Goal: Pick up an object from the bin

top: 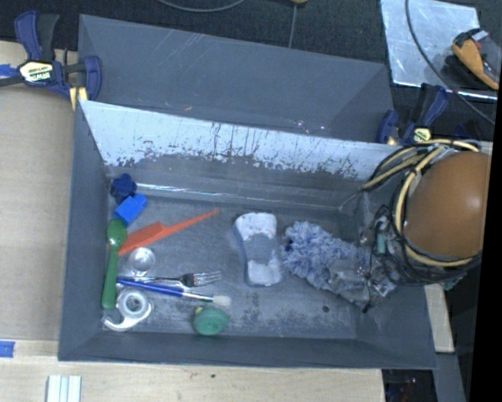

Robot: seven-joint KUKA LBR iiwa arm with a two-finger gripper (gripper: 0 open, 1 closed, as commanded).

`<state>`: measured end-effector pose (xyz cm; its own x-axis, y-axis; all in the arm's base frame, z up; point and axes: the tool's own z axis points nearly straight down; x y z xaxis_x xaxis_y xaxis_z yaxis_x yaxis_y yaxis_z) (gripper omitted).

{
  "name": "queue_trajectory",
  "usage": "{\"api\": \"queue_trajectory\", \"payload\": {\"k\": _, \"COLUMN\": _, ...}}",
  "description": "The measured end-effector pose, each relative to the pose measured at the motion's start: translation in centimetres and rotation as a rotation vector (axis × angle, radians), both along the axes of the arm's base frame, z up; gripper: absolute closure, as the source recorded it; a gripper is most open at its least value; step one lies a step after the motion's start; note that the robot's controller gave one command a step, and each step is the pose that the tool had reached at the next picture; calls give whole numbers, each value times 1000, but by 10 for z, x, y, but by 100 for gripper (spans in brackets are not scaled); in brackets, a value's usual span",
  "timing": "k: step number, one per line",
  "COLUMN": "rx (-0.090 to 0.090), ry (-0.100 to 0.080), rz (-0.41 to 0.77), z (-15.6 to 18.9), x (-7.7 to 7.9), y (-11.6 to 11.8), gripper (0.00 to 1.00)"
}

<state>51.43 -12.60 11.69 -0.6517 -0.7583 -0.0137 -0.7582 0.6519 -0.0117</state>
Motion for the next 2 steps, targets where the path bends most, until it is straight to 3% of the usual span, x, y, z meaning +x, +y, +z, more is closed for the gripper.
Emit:
{"api": "queue_trajectory", "payload": {"k": 1, "rx": 4, "ry": 11, "rz": -1, "z": 22, "x": -2, "y": 1, "gripper": 100}}
{"api": "queue_trajectory", "payload": {"k": 2, "rx": 2, "ry": 5, "rz": -2, "z": 59, "x": -1, "y": 1, "gripper": 100}}
